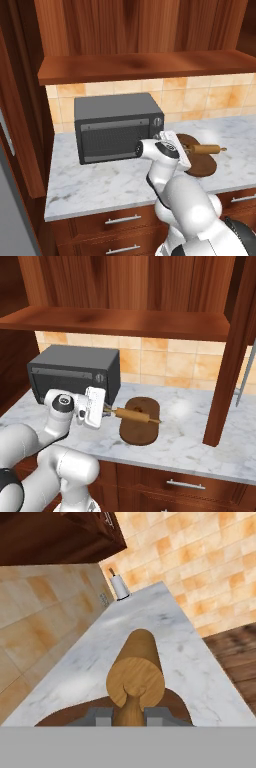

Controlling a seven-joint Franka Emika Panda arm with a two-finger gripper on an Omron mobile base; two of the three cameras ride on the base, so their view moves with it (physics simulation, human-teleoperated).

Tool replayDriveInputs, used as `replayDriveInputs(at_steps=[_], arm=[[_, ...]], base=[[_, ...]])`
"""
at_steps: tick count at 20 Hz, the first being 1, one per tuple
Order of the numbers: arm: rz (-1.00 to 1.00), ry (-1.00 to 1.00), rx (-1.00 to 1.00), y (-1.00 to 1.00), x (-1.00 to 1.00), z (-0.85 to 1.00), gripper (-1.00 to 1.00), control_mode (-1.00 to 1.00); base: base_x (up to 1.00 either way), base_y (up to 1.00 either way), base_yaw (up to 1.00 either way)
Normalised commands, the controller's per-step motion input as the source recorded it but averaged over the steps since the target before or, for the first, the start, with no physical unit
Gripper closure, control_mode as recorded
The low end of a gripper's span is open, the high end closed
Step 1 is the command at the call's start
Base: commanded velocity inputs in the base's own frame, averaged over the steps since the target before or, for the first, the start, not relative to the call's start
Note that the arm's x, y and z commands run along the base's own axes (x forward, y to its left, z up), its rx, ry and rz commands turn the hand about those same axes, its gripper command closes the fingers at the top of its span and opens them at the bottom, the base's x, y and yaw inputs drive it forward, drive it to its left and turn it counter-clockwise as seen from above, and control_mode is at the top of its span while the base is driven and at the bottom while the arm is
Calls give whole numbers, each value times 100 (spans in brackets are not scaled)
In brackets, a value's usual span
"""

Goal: Open the cabinet, retrieve the rolling pin, and place it next to the meat on the cutting board to prepare for tenderizing.

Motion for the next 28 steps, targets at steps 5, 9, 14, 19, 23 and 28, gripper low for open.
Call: replayDriveInputs(at_steps=[5,9,14,19,23,28], arm=[[0,-14,0,-18,3,-47,100,-100],[0,-8,0,-17,8,-42,100,-100],[0,-3,1,-10,13,-41,100,-100],[0,0,5,-2,11,-38,100,-100],[0,0,5,0,3,-35,100,-100],[0,-5,1,0,0,-42,100,-100]], base=[[0,0,0],[0,0,0],[0,0,0],[0,0,0],[0,0,0],[0,0,0]])
